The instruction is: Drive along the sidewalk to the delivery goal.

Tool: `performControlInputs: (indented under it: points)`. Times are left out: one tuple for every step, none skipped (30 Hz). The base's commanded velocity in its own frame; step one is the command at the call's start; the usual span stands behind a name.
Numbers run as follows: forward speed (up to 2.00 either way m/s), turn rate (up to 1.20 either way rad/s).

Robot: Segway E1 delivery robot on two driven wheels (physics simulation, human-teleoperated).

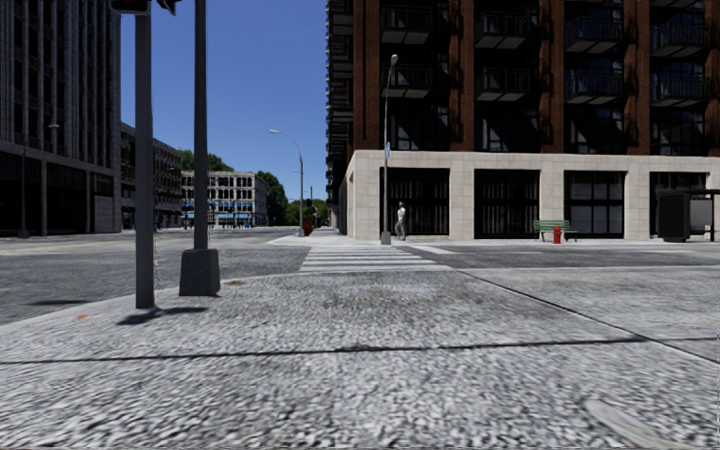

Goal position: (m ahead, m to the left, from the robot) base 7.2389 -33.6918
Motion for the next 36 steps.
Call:
performControlInputs:
  points:
    - [1.59, 0.00]
    - [1.59, 0.00]
    - [1.59, 0.00]
    - [1.59, 0.00]
    - [1.59, 0.00]
    - [1.59, 0.00]
    - [1.59, 0.00]
    - [1.59, 0.00]
    - [1.59, 0.00]
    - [1.59, 0.00]
    - [1.59, -0.08]
    - [1.59, -0.22]
    - [1.59, -0.28]
    - [1.59, -0.30]
    - [1.59, -0.30]
    - [1.59, -0.30]
    - [1.59, -0.30]
    - [1.59, -0.30]
    - [1.59, -0.30]
    - [1.59, -0.30]
    - [1.59, -0.30]
    - [1.59, -0.30]
    - [1.59, -0.30]
    - [1.59, -0.30]
    - [1.59, -0.30]
    - [1.59, -0.30]
    - [1.59, -0.30]
    - [1.59, -0.30]
    - [1.59, -0.30]
    - [1.59, -0.30]
    - [1.59, -0.30]
    - [1.59, -0.30]
    - [1.59, -0.30]
    - [1.59, -0.32]
    - [1.59, -0.51]
    - [1.59, -0.73]
